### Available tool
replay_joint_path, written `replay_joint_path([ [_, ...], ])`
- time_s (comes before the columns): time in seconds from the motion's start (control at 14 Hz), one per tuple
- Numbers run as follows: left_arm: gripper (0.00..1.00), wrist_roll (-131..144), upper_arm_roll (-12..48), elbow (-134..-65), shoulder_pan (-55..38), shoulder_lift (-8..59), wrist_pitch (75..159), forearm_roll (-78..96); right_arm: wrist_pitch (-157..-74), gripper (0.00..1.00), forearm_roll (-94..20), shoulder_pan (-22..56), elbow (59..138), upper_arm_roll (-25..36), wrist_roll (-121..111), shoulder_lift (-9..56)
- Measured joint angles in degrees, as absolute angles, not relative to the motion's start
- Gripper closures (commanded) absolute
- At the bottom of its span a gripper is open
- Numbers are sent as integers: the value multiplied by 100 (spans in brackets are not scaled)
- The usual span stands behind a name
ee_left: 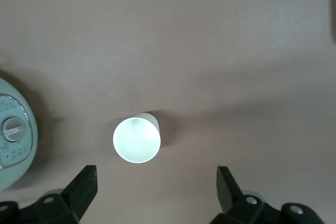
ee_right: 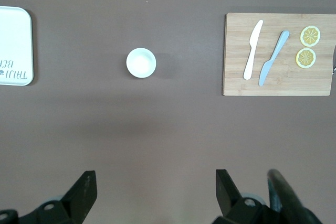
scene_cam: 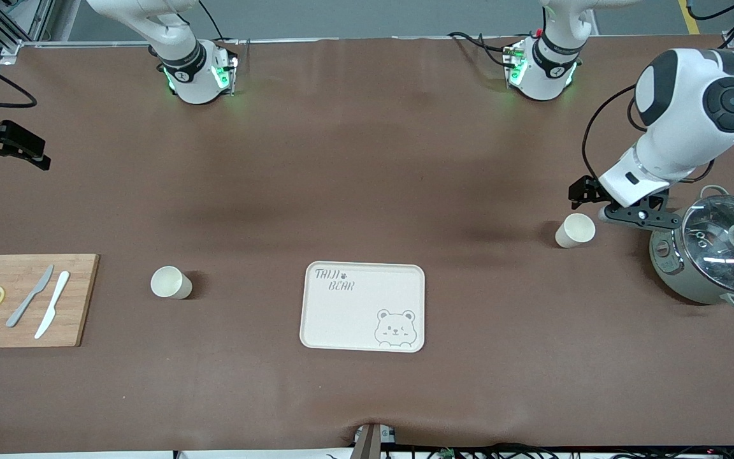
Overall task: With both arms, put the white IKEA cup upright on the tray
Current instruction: 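Move the left gripper down over the white cup beside the pot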
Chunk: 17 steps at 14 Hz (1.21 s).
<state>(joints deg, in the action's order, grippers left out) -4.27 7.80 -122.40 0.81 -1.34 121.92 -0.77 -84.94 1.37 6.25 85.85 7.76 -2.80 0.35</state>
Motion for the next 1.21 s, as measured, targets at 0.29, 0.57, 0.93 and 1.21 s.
replay_joint_path([
  [0.29, 0, -420, 780, -12813, 95, -134, 12937, -72, -8494, 0, 137, 625, 8589, 775, -280, 35],
  [0.57, 0, -419, 780, -13315, 120, -55, 13669, -71, -8494, 0, 137, 625, 8596, 776, -280, 36],
  [0.93, 0, -419, 780, -13591, 131, 261, 14310, -71, -8494, 0, 137, 625, 8599, 776, -280, 36],
  [1.21, 0, -417, 780, -13742, 131, 551, 14828, -71, -8494, 0, 137, 625, 8600, 776, -280, 36],
])
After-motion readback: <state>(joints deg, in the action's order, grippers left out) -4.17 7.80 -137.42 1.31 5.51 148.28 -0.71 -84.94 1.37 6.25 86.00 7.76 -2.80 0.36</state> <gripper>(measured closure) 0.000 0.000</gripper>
